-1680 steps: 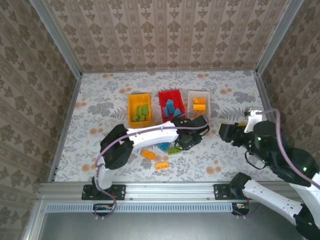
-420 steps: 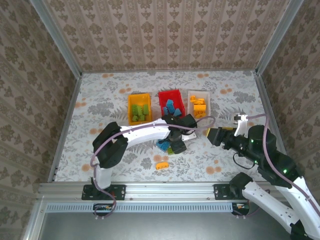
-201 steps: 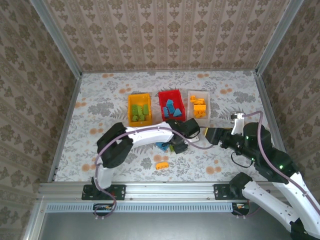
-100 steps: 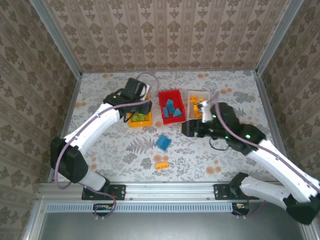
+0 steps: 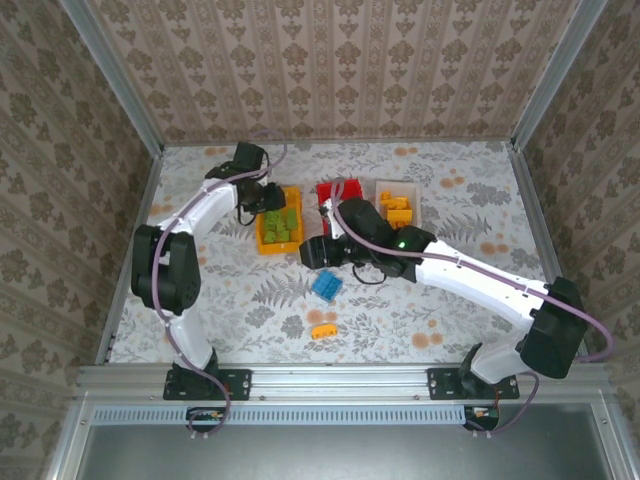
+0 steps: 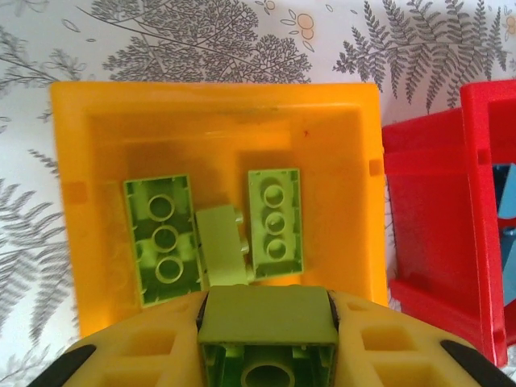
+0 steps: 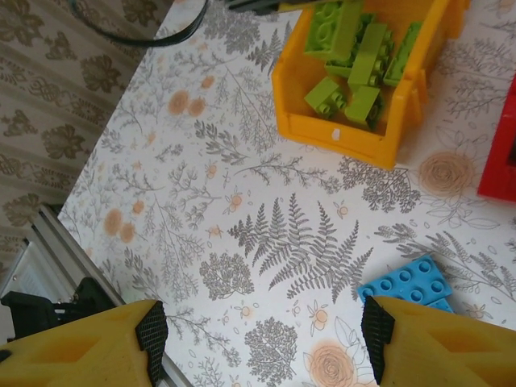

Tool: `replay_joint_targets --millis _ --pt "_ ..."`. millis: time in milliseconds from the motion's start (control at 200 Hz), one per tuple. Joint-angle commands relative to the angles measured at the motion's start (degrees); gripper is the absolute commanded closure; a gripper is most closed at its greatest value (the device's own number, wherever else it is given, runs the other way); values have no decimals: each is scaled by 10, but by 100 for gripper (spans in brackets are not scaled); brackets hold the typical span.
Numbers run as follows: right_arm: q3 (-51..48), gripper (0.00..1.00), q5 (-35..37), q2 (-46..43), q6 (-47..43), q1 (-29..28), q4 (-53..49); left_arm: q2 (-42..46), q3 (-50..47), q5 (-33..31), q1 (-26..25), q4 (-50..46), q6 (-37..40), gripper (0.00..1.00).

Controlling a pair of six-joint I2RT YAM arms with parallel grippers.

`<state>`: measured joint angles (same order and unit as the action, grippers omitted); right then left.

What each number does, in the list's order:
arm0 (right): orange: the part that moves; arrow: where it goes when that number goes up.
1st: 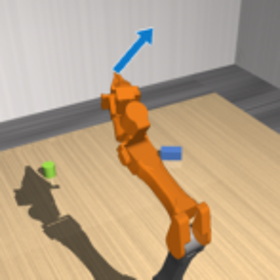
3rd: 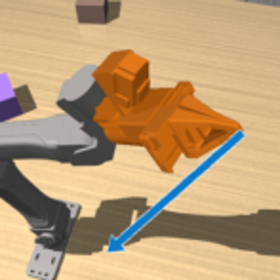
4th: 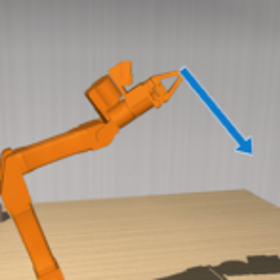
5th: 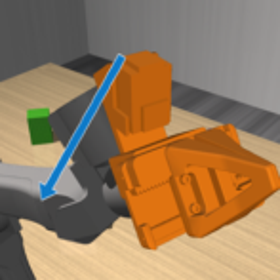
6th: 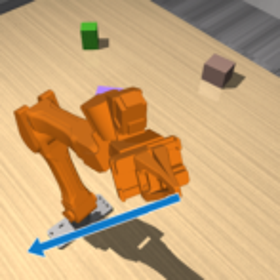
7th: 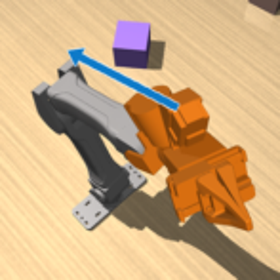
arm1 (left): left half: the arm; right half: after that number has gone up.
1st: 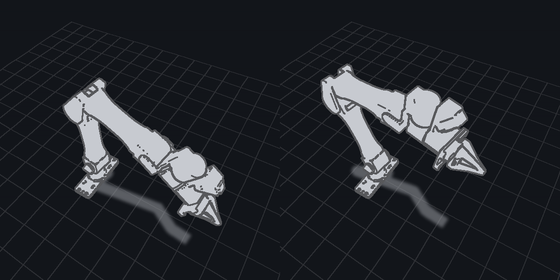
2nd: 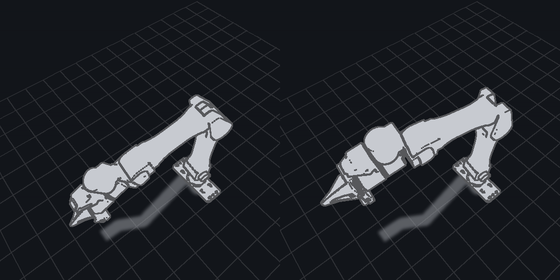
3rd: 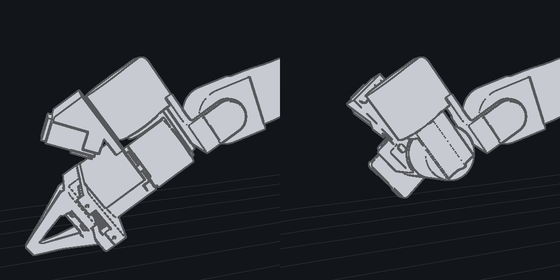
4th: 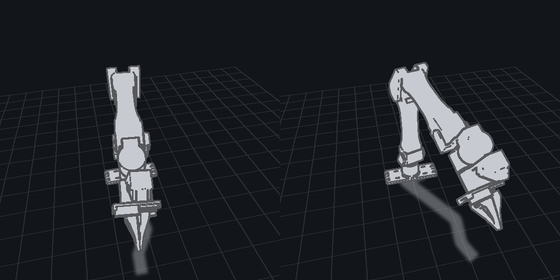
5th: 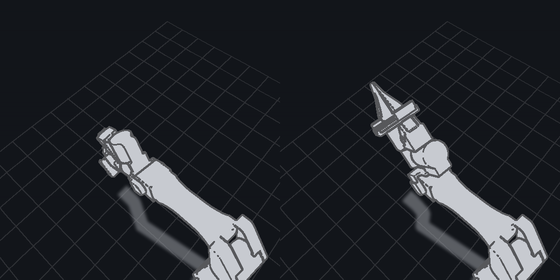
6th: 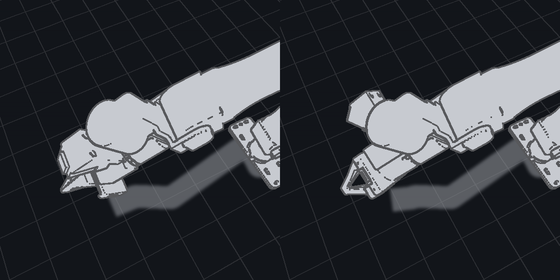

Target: Sort the legos into containers by color

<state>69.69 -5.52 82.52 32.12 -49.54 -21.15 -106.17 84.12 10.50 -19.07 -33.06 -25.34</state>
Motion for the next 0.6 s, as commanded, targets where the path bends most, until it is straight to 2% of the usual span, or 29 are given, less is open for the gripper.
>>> replay_joint_targets --millis 0,80,370,595 --pt "0 32 20 -3 9 -7 24 -17 28 43 3 25 -28 76" --pt "-13 32 21 -8 13 -8 26 -32 36 43 3 22 -32 73" --pt "-46 30 22 -25 9 -10 6 -29 31 42 3 18 -31 54" --pt "-74 30 27 -73 -6 -11 -33 12 26 38 3 8 -30 52"
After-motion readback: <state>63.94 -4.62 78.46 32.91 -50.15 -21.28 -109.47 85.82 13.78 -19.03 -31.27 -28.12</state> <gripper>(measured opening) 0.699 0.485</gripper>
